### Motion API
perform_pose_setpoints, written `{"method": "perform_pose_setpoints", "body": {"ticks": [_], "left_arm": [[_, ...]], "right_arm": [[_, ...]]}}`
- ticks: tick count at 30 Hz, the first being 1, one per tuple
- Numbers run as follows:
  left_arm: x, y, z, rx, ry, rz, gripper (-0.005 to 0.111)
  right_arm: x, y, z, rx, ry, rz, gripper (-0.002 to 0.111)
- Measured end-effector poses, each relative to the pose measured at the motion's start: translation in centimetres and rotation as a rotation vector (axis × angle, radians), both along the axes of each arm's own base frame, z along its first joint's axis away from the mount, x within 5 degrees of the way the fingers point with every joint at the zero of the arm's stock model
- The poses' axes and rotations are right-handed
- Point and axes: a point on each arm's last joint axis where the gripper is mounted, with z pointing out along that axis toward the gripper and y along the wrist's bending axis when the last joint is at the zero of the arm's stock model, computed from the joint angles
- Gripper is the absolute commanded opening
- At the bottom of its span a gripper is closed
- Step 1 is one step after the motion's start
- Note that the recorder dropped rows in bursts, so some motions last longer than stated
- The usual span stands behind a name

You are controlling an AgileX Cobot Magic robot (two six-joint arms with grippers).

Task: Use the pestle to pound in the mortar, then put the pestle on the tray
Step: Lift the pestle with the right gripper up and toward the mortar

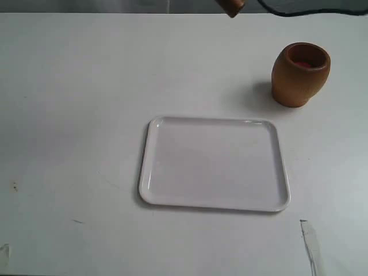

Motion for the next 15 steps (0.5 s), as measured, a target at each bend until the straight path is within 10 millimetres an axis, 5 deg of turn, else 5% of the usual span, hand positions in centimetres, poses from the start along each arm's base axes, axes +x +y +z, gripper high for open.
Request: {"method": "perform_pose_setpoints", "body": {"ticks": [7,15], "left_arm": [[0.0,0.0,0.0,0.000,0.000,0.000,0.000],[0.0,0.0,0.0,0.000,0.000,0.000,0.000]], "right_arm": [[-6.0,-6.6,1.4,0.236,-0.345,-0.198,0.000],[-9.8,-12.9,-2.6,0.527,-0.547,-0.451,0.000]]}}
